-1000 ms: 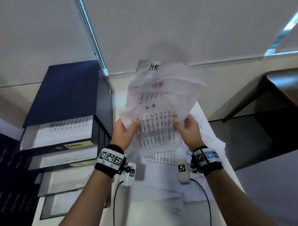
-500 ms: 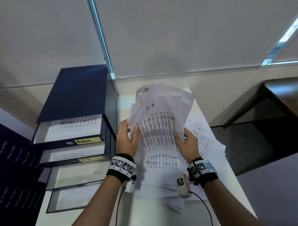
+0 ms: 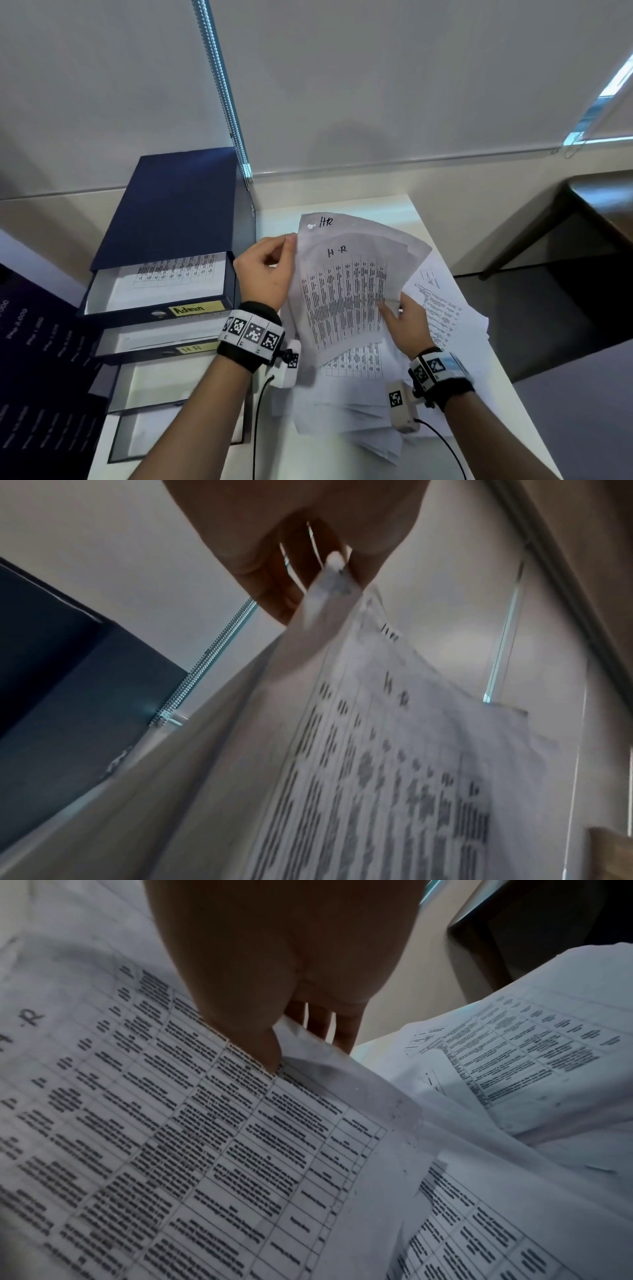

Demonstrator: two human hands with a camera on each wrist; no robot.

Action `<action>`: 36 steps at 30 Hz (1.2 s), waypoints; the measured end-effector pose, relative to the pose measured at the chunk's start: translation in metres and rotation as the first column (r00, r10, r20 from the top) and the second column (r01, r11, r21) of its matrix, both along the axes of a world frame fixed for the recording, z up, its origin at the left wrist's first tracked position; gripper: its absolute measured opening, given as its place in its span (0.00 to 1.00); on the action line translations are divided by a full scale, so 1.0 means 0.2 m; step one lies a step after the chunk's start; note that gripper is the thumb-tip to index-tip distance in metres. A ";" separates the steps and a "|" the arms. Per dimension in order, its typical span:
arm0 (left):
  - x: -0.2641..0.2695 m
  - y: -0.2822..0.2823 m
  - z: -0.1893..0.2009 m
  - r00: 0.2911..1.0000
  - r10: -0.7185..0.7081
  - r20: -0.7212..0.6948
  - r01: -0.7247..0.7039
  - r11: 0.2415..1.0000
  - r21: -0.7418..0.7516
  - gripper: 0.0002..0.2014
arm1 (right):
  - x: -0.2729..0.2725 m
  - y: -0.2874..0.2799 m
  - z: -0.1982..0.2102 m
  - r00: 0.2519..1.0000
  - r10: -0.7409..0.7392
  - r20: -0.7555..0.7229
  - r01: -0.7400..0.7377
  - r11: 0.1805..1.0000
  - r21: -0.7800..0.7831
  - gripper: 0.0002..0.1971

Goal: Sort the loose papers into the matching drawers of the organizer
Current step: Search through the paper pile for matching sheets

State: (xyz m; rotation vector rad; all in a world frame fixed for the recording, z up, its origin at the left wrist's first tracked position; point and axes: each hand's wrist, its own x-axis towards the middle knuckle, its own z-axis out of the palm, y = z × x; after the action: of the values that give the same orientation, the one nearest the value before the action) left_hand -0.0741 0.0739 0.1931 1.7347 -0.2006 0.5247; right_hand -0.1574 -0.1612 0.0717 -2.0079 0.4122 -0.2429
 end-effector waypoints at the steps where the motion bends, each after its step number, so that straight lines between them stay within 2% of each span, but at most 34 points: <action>1: 0.01 0.01 0.01 0.999 -0.009 -0.052 0.007 0.999 -0.038 0.04 | 0.00 -0.01 -0.01 1.000 -0.004 0.001 0.004 1.000 0.002 0.10; 3: 0.03 0.02 0.04 0.992 -0.030 -0.121 0.018 0.995 -0.101 0.03 | 0.00 -0.02 -0.03 1.000 -0.009 0.002 0.009 1.000 0.022 0.08; 8: 0.10 0.05 0.06 0.975 -0.124 -0.184 0.089 0.978 -0.188 0.05 | -0.01 -0.02 -0.08 0.999 0.027 -0.035 -0.026 0.999 0.042 0.05; 11: 0.12 0.05 0.02 0.932 -0.202 -0.301 0.107 0.946 -0.305 0.23 | -0.02 -0.03 -0.12 0.998 0.054 -0.020 -0.053 0.998 0.031 0.05; 13: 0.13 0.05 0.00 0.906 -0.242 -0.347 0.115 0.931 -0.346 0.31 | -0.02 -0.04 -0.14 0.997 0.066 -0.030 -0.066 0.998 0.006 0.03; 15: 0.13 0.05 -0.01 0.892 -0.269 -0.363 0.126 0.920 -0.372 0.30 | -0.03 -0.06 -0.15 0.997 0.063 -0.033 -0.063 0.998 -0.014 0.02; 19: 0.14 0.04 0.00 0.879 -0.331 -0.342 0.172 0.891 -0.419 0.26 | -0.02 -0.08 -0.14 0.998 0.070 -0.001 -0.070 0.997 0.041 0.06; 22: 0.20 0.05 -0.07 0.898 -0.241 -0.369 0.144 0.952 -0.271 0.19 | 0.00 -0.08 -0.14 0.998 0.060 -0.016 -0.057 0.984 0.168 0.06; 23: 0.22 0.06 -0.12 0.877 -0.226 -0.424 0.146 0.966 -0.213 0.23 | 0.01 -0.08 -0.14 0.998 0.050 -0.028 -0.043 0.975 0.220 0.07; 25: 0.24 0.08 -0.26 0.754 -0.207 -0.623 0.148 0.978 -0.145 0.42 | 0.03 -0.09 -0.13 0.998 0.042 -0.054 -0.022 0.947 0.320 0.08; 26: 0.24 0.09 -0.35 0.669 -0.177 -0.722 0.168 0.982 -0.085 0.47 | 0.04 -0.10 -0.13 0.996 0.044 -0.077 -0.012 0.929 0.369 0.09; 27: 0.21 0.08 -0.42 0.603 -0.158 -0.782 0.221 0.975 -0.027 0.49 | 0.05 -0.11 -0.13 0.992 0.047 -0.115 0.004 0.914 0.405 0.10; 28: 0.18 0.06 -0.45 0.564 -0.149 -0.812 0.290 0.957 0.026 0.49 | 0.05 -0.13 -0.13 0.985 0.049 -0.164 0.027 0.901 0.432 0.10; 30: 0.12 0.00 -0.50 0.530 -0.148 -0.835 0.377 0.923 0.076 0.47 | 0.06 -0.17 -0.17 0.961 0.059 -0.271 0.071 0.892 0.447 0.09; 32: 0.09 -0.04 -0.53 0.474 -0.167 -0.865 0.396 0.917 0.040 0.34 | 0.07 -0.21 -0.21 0.933 0.079 -0.352 0.083 0.903 0.422 0.09; 33: 0.10 -0.05 -0.55 0.451 -0.165 -0.877 0.423 0.905 0.047 0.31 | 0.07 -0.22 -0.24 0.915 0.093 -0.392 0.079 0.913 0.400 0.10; 35: 0.10 -0.05 -0.60 0.425 -0.125 -0.896 0.539 0.831 0.140 0.33 | 0.07 -0.23 -0.28 0.865 0.135 -0.483 0.048 0.937 0.347 0.12; 36: 0.10 -0.05 -0.65 0.437 -0.106 -0.893 0.593 0.781 0.197 0.34 | 0.07 -0.23 -0.29 0.837 0.155 -0.524 0.028 0.945 0.325 0.12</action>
State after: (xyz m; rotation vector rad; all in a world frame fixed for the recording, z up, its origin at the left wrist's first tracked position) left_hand -0.0532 0.0642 0.0639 2.1623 0.0176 -0.8470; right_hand -0.1424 -0.2073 0.0133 -1.7339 0.6918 0.4358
